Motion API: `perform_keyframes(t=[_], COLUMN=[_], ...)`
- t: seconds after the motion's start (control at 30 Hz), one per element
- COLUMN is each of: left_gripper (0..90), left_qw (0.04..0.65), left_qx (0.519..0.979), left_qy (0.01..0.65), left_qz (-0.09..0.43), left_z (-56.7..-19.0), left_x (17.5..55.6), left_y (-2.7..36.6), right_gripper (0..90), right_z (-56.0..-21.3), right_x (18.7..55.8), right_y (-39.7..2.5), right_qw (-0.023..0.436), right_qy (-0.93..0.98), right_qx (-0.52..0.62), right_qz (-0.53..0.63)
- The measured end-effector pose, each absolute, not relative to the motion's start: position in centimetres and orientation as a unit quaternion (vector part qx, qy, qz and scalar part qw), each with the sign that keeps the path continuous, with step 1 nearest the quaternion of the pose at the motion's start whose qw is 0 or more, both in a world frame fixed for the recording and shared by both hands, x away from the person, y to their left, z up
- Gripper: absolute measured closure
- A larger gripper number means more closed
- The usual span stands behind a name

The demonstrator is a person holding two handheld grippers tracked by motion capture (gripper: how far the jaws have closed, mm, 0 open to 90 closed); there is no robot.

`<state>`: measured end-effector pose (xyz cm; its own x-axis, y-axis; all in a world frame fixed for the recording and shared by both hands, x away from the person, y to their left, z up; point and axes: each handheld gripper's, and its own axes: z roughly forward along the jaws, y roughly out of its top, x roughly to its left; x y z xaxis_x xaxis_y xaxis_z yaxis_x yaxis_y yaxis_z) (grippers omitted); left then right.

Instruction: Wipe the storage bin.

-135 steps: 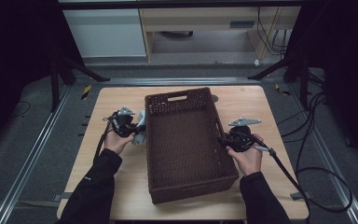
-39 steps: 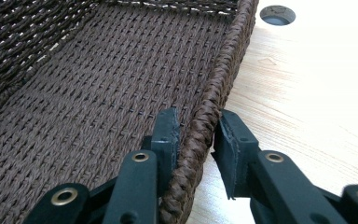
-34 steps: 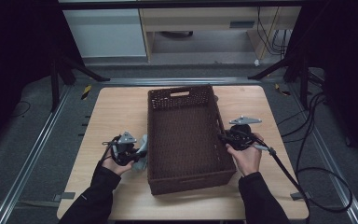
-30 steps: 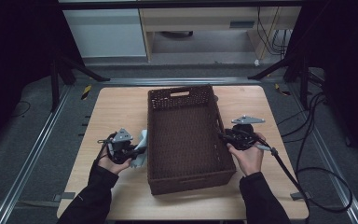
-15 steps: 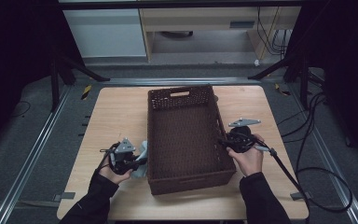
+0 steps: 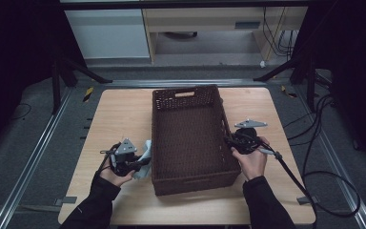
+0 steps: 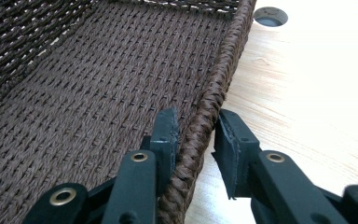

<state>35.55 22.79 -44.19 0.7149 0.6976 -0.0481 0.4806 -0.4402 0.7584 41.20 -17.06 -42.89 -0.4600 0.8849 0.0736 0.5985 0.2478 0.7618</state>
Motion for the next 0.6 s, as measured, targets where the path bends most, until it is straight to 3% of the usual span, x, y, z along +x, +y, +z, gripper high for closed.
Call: perform_keyframes(t=[0.23, 0.4, 0.6], left_gripper=[81.3, 81.4, 81.4], left_qw=[0.398, 0.38, 0.352], left_qx=[0.839, 0.849, 0.863], left_qy=[0.34, 0.342, 0.348], left_qz=[0.151, 0.131, 0.101], left_z=[-43.1, -45.0, -47.4], left_x=[34.9, 34.5, 33.7], left_y=[22.7, 22.5, 22.4], right_gripper=[66.5, 60.2, 59.7], right_z=[-42.9, -42.6, -42.5], right_x=[41.4, 41.1, 40.9], right_y=[-17.0, -17.2, -17.3], right_qw=[0.193, 0.194, 0.196], right_qy=[0.765, 0.766, 0.772], right_qx=[0.485, 0.478, 0.467], right_qz=[0.378, 0.384, 0.384])
